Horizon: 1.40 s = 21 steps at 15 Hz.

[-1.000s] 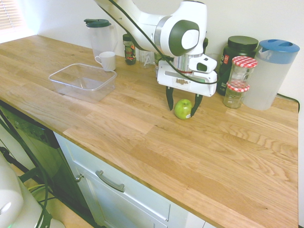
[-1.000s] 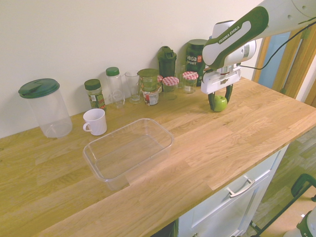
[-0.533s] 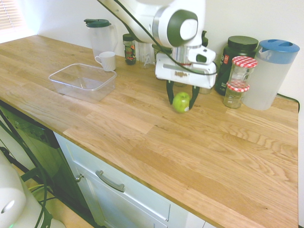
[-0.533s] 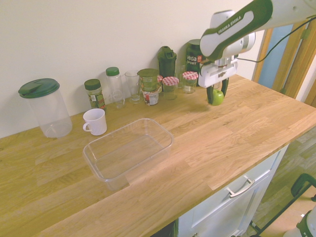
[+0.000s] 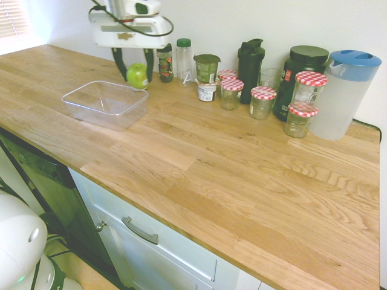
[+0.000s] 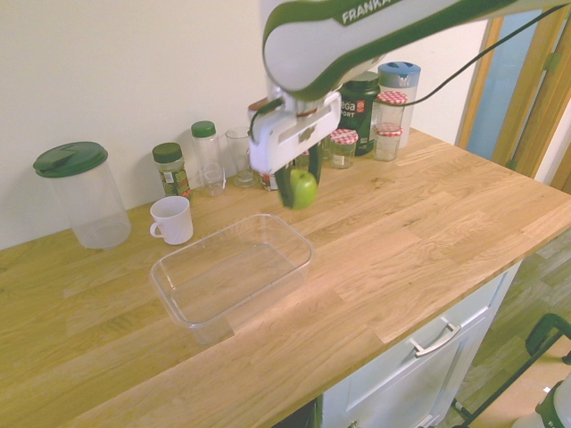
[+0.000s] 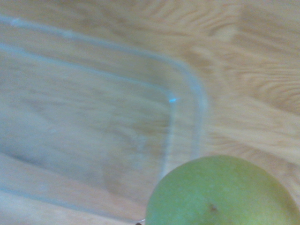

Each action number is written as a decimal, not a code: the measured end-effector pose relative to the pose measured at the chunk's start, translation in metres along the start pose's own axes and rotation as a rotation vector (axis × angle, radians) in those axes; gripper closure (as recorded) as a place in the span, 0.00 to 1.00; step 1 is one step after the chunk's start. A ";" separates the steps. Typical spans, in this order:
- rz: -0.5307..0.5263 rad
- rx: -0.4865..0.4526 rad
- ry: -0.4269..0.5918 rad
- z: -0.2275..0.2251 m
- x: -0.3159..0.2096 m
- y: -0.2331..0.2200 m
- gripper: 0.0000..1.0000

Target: Put the apple into the container

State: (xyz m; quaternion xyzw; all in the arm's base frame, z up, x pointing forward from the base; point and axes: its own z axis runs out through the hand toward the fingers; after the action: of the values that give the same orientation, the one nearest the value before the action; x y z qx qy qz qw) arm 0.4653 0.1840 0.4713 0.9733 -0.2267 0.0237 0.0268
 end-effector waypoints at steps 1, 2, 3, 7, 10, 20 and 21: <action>-0.007 0.000 0.003 0.002 -0.027 -0.018 1.00; -0.004 0.011 0.016 0.003 -0.051 -0.033 1.00; 0.004 0.032 0.032 0.007 -0.068 -0.047 1.00; 0.060 0.087 0.027 0.071 -0.063 -0.077 1.00; 0.097 0.087 0.007 0.104 -0.030 -0.084 1.00; 0.117 0.080 0.010 0.113 -0.017 -0.093 0.00; 0.116 0.077 0.009 0.112 -0.018 -0.093 0.00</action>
State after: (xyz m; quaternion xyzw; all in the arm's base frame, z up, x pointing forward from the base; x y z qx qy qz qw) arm 0.4946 0.2684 0.3544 0.9587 -0.2816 0.0381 -0.0114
